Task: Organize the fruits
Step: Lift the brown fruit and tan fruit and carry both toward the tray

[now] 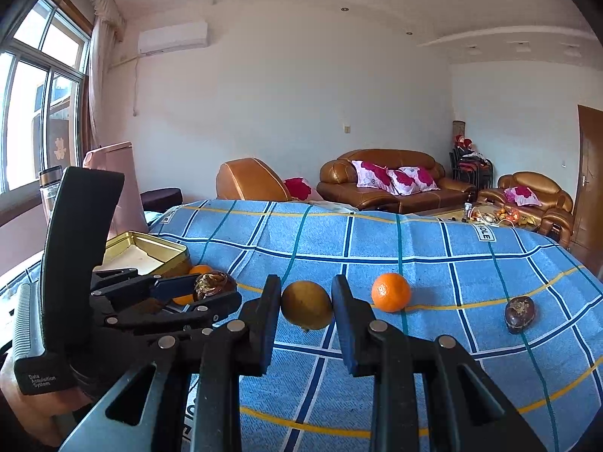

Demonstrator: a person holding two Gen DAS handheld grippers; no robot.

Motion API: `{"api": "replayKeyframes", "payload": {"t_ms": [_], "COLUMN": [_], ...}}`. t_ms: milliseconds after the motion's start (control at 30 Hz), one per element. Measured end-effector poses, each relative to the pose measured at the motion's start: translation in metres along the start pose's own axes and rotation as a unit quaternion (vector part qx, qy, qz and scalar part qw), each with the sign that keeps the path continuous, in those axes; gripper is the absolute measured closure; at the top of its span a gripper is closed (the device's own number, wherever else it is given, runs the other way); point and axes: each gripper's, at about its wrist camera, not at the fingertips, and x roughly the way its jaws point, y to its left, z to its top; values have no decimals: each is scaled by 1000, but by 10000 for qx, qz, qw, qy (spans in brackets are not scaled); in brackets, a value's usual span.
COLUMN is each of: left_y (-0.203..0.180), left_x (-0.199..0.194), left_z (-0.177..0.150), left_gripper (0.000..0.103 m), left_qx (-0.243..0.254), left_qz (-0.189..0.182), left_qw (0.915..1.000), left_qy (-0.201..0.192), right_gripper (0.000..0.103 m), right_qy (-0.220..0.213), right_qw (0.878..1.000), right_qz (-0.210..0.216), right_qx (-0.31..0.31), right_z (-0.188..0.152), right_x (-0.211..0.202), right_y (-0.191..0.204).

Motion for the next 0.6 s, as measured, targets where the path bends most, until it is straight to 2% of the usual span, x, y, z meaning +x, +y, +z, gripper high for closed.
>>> {"api": "replayKeyframes", "payload": {"t_ms": [200, 600], "left_y": [-4, -2], "left_x": [-15, -30], "left_z": [-2, -3], "left_gripper": [62, 62], "left_qx": [111, 24], "left_qz": [89, 200], "left_qw": [9993, 9971], "left_qy": [-352, -729], "right_gripper": [73, 73], "right_qy": [-60, -236], "right_qw": [10000, 9997], "right_qz": [-18, -32], "right_qx": [-18, -84], "right_z": [-1, -3], "right_x": [-2, -11], "right_y": [0, 5]}}
